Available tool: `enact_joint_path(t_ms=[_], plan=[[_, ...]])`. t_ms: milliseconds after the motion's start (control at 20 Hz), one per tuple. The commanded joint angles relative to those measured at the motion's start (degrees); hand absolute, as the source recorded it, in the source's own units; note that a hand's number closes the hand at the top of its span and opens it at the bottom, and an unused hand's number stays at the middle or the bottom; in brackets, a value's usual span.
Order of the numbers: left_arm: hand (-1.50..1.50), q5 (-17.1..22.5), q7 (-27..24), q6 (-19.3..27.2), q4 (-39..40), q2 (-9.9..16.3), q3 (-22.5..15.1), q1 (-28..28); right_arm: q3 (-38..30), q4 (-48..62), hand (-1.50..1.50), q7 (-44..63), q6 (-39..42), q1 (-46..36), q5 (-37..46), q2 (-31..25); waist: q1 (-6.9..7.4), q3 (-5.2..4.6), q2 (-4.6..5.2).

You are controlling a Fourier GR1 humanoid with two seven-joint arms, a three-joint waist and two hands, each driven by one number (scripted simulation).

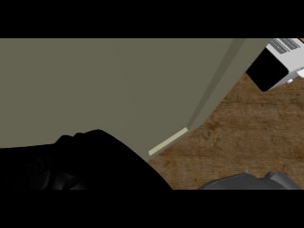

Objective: Pick up the wine, place it into the cabinet and close the cabinet

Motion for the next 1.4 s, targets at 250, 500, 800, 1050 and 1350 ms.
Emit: enact_joint_path(t_ms=[250, 500, 800, 1050, 1350], plan=[[1.50, 5.58, 1.32, -9.77, 3.62, 2.12, 6.75, 2.15, -2.09, 28.20, 1.50, -12.36, -8.88, -15.01, -3.53, 0.20, 1.06, -0.01, 0.52], [1.50, 7.35, 2.12, -12.51, 3.10, 3.48, 11.80, 5.37, -5.71, 41.19, 1.50, -21.79, -5.29, -15.04, -5.99, 0.20, 1.14, 0.10, 0.54], [1.50, 8.64, 4.65, -10.45, 2.51, 4.06, 14.08, 3.91, -11.36, 57.80, 1.50, -30.82, -1.26, -17.04, -6.48, 0.20, 0.57, 0.14, 1.02], [1.50, 11.74, 5.72, -11.94, 3.27, 5.12, 16.93, 3.16, -11.36, 61.09, 1.50, -33.87, 0.45, -15.16, -6.33, -2.85, 0.16, 0.15, 1.23], [1.50, 10.77, 5.45, -10.92, 3.33, 3.43, 15.66, 2.89, -10.81, 63.13, 1.50, -38.68, 0.97, -12.06, -5.29, -4.61, 0.17, 0.05, 1.69]])
